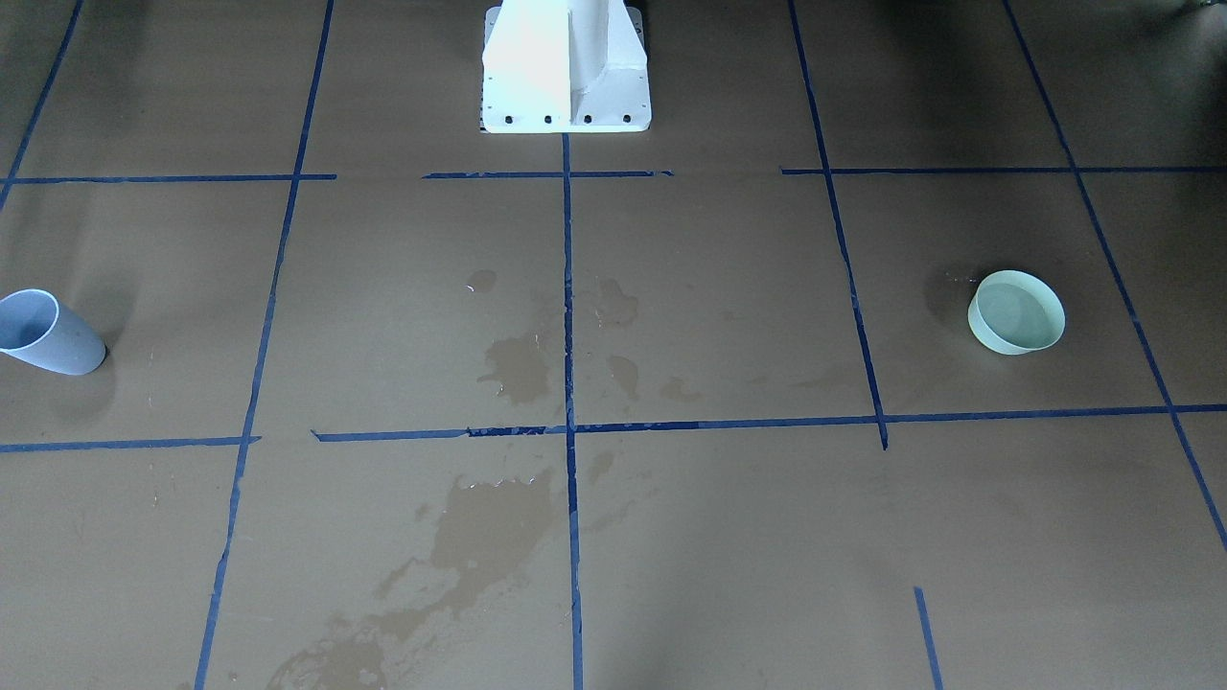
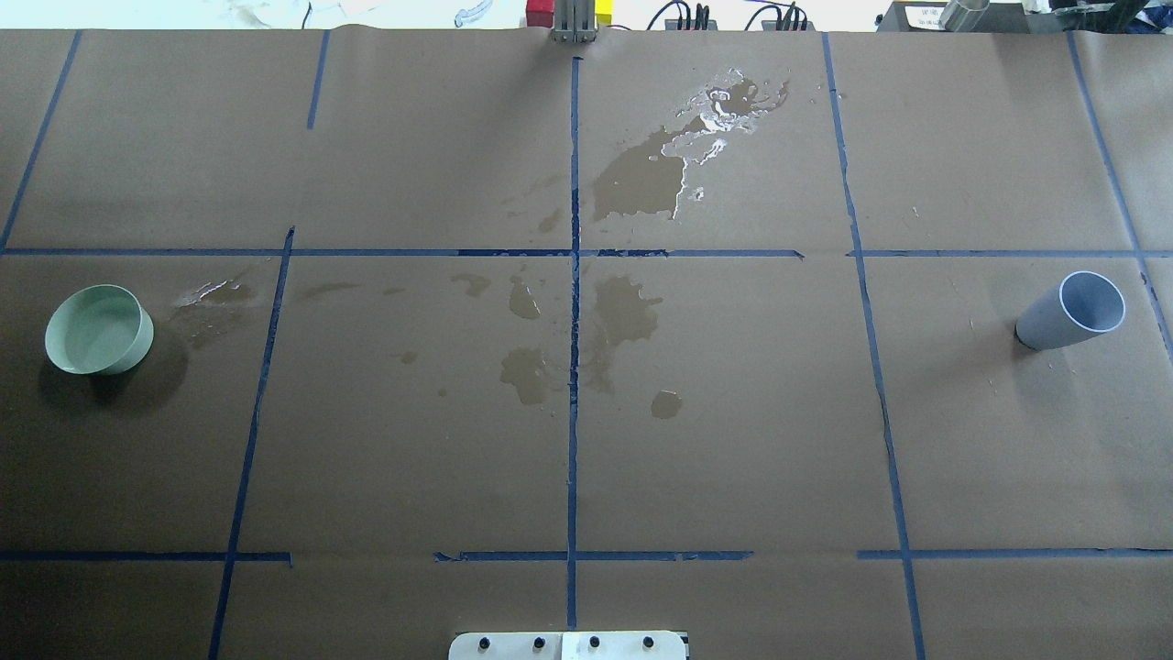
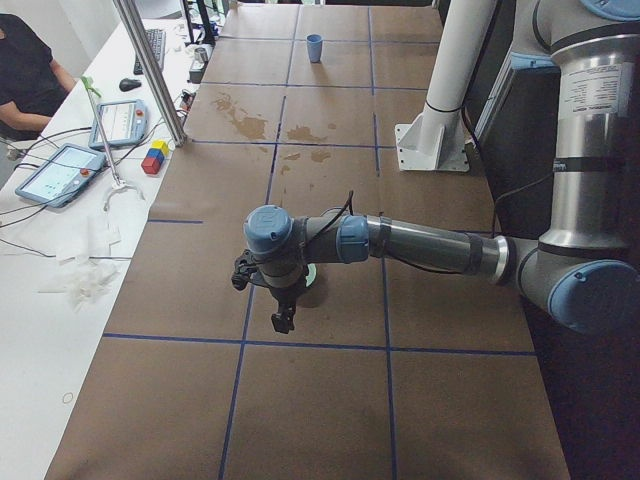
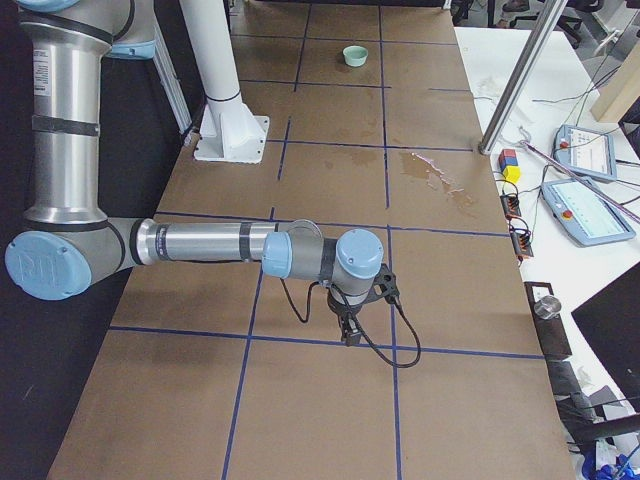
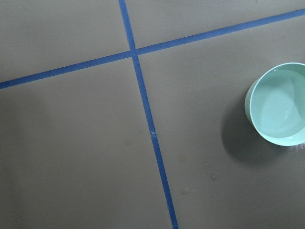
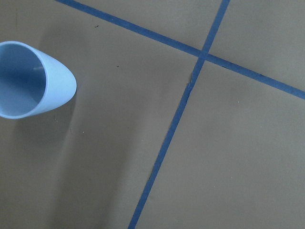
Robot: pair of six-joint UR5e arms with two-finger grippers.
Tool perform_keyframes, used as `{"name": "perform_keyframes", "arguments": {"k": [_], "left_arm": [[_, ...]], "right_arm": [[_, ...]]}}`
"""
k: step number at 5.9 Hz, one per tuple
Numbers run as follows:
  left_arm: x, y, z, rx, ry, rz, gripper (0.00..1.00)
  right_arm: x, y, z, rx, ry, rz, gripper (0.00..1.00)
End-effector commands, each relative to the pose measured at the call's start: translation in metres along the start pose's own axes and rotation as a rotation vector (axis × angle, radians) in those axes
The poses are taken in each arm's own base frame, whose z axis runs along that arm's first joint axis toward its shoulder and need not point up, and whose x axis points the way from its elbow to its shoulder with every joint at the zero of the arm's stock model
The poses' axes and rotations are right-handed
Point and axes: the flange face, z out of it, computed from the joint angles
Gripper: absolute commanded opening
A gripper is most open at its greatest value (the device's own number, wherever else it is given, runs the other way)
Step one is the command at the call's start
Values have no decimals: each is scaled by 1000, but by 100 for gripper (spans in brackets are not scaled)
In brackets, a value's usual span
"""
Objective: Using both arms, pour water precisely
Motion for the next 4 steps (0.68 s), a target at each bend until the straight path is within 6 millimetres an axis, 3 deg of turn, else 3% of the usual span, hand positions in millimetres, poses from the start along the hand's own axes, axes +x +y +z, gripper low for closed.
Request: {"name": "perform_keyframes", "arguments": {"k": [1,4], "left_arm": [[-6,14,11,0,-7,14,100],[-2,13,8,6,-10,21,100]], "right_arm": [[-1,-1,-1,2,-1,-2,100],[-5,-2,-3,15,-19,-8,100]]}}
